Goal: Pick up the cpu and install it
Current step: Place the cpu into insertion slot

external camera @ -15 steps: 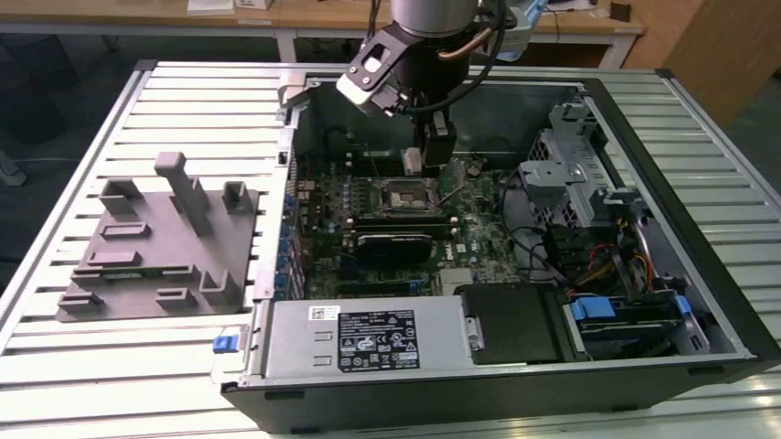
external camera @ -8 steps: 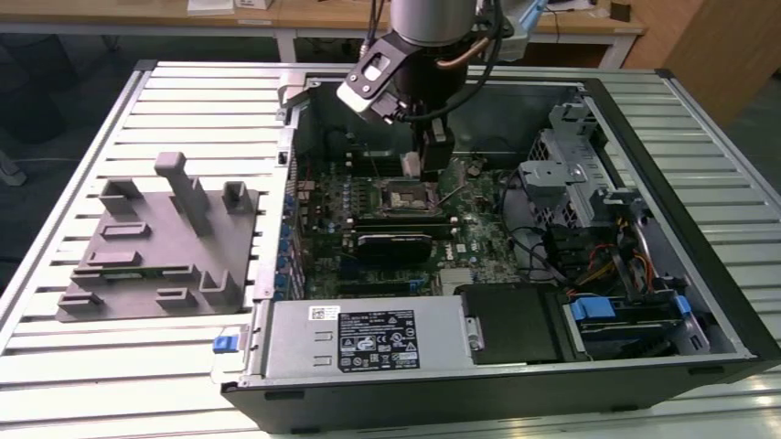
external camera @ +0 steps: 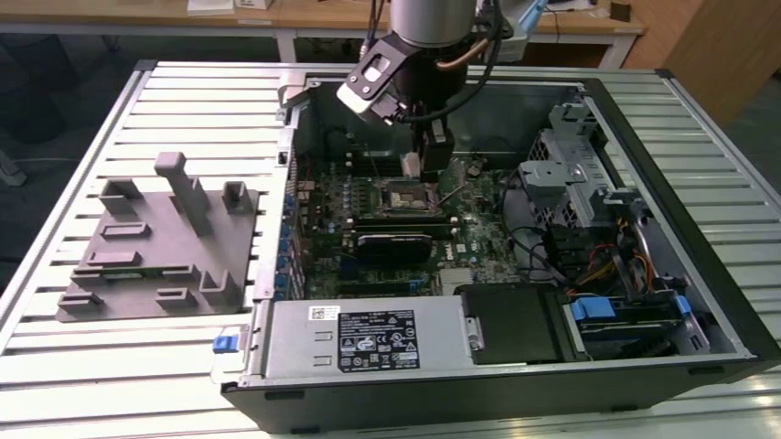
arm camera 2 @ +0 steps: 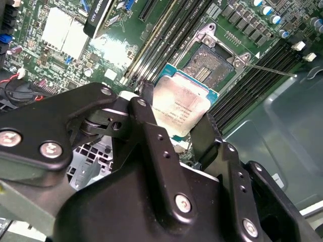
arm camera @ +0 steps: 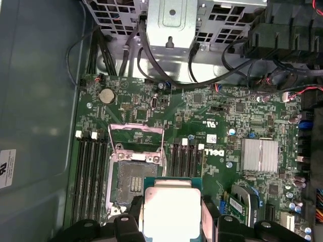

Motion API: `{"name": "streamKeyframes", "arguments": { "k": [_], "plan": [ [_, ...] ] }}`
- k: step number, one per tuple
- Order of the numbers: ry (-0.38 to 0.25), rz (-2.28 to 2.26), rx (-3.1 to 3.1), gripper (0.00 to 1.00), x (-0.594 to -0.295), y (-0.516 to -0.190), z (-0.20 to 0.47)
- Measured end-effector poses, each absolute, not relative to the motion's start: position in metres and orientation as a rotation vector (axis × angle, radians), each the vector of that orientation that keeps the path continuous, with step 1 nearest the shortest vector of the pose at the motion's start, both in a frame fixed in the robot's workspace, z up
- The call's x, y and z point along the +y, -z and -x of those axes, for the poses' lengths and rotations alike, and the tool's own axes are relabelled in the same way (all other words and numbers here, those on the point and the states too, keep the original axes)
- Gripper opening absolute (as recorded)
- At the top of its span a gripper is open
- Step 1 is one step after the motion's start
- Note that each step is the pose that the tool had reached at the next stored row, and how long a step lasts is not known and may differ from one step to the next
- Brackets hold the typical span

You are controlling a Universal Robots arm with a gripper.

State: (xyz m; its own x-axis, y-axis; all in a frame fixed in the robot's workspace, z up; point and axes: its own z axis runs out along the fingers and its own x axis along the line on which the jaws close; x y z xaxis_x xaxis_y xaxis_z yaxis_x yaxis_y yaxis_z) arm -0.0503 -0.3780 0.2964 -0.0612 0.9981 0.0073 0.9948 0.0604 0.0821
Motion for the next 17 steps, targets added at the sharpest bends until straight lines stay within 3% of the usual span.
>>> {"name": "streamKeyframes", "arguments": {
  "k": [17],
  "plan": [
    [-0.098,-2.151,2.216,0.54,-0.360,-0.274,0.052]
  ]
}}
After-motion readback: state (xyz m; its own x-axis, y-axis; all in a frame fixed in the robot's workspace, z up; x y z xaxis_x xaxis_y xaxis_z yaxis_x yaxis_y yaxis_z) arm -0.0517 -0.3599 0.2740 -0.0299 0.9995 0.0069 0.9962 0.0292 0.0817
